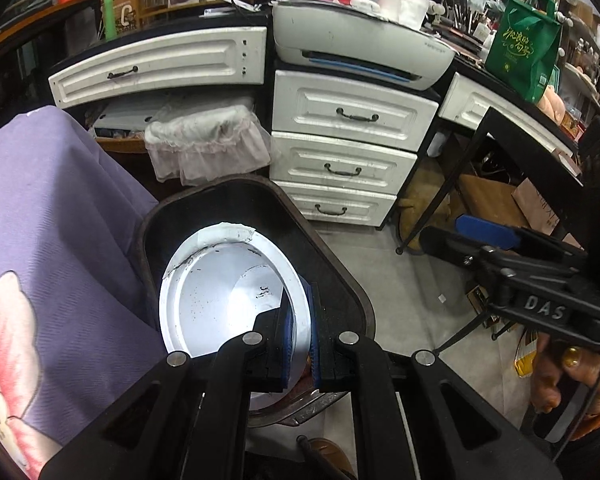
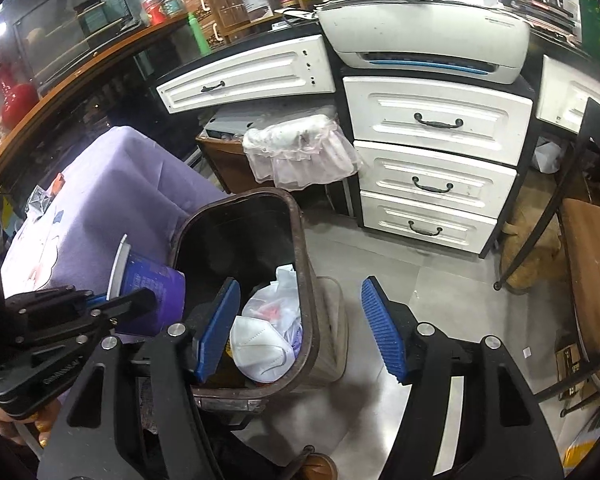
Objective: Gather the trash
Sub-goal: 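Release the mask with the right gripper while the left drops the cup into the bin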
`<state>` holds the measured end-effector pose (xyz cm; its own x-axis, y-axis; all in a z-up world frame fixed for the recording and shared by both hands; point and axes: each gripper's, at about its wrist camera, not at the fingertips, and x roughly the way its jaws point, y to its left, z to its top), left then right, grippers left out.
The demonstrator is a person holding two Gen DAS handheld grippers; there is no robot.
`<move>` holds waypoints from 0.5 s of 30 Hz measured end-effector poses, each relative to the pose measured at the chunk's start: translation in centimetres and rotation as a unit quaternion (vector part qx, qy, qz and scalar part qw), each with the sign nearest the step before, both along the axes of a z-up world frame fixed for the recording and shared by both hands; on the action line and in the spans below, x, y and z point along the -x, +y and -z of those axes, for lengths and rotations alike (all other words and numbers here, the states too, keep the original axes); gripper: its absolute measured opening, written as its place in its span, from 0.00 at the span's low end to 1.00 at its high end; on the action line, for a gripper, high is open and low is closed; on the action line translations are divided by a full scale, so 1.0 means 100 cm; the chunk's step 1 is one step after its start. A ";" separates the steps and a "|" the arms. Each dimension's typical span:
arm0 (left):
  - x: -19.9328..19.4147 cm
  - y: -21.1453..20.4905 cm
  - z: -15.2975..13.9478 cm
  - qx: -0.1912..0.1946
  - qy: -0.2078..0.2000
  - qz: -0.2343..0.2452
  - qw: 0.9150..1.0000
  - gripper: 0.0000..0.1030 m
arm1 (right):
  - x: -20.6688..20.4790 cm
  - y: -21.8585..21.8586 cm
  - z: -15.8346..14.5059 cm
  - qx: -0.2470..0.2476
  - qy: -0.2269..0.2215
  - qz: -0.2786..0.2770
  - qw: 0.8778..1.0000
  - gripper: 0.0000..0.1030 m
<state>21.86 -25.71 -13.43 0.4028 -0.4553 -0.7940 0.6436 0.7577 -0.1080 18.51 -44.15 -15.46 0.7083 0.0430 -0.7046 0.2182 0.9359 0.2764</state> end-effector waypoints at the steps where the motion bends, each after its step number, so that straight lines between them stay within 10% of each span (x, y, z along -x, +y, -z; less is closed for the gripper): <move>1: -0.001 0.000 0.002 0.001 0.003 -0.001 1.000 0.08 | 0.000 -0.001 0.000 0.000 0.000 0.000 1.000 0.62; 3: -0.002 -0.001 0.004 0.001 0.006 -0.005 1.000 0.11 | 0.001 -0.001 -0.001 0.002 -0.001 0.000 1.000 0.62; 7: -0.001 0.000 0.001 0.015 0.005 -0.008 1.000 0.51 | 0.001 -0.001 0.000 0.002 0.001 0.000 1.000 0.63; 15: 0.005 0.002 -0.012 0.027 -0.014 -0.005 1.000 0.66 | 0.002 -0.001 -0.001 0.002 0.000 0.001 1.000 0.63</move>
